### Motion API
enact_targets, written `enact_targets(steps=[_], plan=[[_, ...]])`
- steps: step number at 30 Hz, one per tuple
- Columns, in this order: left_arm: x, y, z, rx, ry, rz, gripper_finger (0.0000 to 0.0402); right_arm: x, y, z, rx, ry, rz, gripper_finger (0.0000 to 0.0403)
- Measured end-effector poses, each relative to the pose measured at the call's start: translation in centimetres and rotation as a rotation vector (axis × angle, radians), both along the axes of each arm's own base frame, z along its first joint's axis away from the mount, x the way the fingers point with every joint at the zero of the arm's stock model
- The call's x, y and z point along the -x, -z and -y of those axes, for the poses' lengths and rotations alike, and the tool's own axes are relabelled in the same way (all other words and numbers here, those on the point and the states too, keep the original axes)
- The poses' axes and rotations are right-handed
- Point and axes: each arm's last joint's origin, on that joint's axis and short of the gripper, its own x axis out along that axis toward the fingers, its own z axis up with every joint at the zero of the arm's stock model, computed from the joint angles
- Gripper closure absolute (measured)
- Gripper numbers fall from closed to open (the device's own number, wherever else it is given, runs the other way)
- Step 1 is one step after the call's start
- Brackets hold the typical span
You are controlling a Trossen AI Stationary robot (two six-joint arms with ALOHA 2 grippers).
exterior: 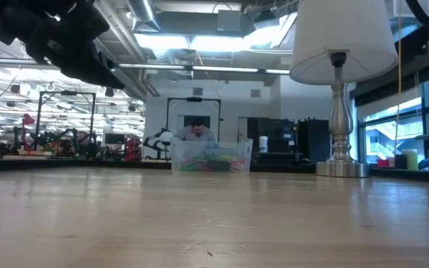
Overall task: Pick and place rubber bands into bin
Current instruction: Put the yellow rubber band into the transparent bin
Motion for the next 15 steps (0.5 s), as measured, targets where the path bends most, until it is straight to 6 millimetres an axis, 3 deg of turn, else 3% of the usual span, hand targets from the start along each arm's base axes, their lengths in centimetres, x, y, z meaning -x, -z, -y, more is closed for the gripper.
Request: enact_targets(steps=[15], plan=[[-1.3, 1.2, -0.1, 0.027, -0.010, -0.062, 0.0398, -0.5, 0.3, -0.1, 0.057, 0.018, 0.093, 0.0331]])
